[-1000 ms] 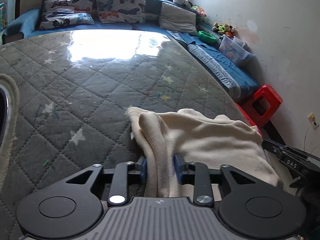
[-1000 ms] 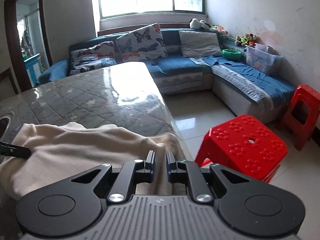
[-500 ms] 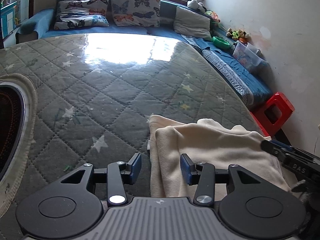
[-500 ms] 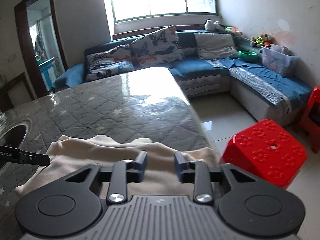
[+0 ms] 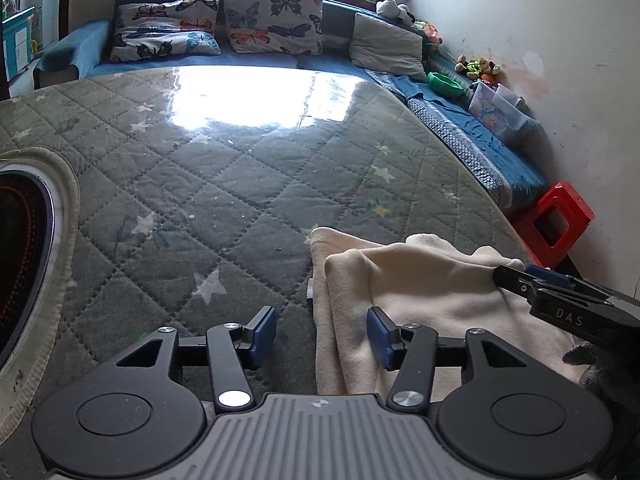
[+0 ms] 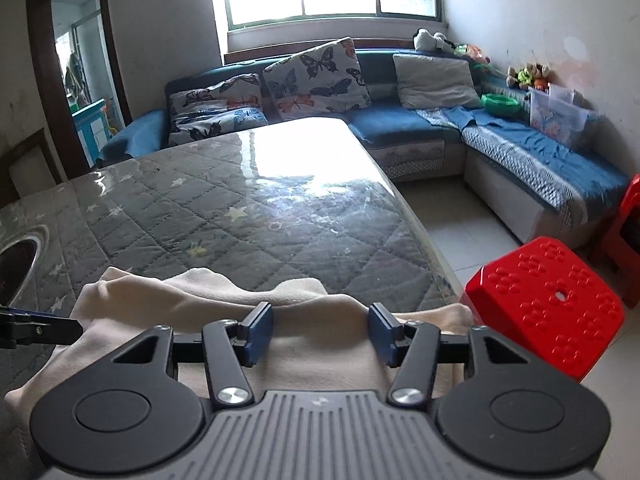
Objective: Fold clothes
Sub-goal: 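Lay the hem down on the collar and open both grippers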
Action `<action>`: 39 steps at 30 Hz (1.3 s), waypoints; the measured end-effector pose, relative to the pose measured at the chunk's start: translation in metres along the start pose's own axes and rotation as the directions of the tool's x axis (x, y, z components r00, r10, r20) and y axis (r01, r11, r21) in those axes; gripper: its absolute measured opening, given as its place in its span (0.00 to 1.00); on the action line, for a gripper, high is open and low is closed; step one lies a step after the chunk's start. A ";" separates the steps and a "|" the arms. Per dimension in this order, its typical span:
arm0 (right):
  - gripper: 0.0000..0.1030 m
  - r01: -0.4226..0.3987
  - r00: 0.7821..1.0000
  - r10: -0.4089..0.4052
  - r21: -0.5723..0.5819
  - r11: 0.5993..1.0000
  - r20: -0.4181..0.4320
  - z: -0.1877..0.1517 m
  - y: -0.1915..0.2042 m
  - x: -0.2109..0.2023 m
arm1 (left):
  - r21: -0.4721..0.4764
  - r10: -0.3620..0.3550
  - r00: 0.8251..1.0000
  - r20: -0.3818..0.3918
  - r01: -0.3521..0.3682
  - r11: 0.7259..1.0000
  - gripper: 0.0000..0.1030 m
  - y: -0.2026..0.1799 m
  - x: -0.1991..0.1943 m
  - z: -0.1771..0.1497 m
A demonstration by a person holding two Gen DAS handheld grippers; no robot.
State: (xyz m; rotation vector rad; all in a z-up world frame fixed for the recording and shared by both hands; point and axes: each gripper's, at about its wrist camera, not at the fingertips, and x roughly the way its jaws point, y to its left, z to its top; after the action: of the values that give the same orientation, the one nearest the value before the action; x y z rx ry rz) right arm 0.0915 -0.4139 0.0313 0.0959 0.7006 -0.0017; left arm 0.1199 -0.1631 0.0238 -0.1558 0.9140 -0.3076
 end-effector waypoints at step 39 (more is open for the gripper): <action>1.00 0.040 0.998 -0.039 -0.023 0.999 0.044 -0.048 0.031 -0.075 | 0.084 0.034 0.998 0.051 -0.038 0.996 0.82 -0.011 -0.026 -0.036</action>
State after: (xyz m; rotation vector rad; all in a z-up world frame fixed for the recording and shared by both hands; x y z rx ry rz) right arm 0.0041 -0.3806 0.0457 0.0589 0.6590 -0.0334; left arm 0.0742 -0.1648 0.0242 -0.0688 0.8524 -0.3074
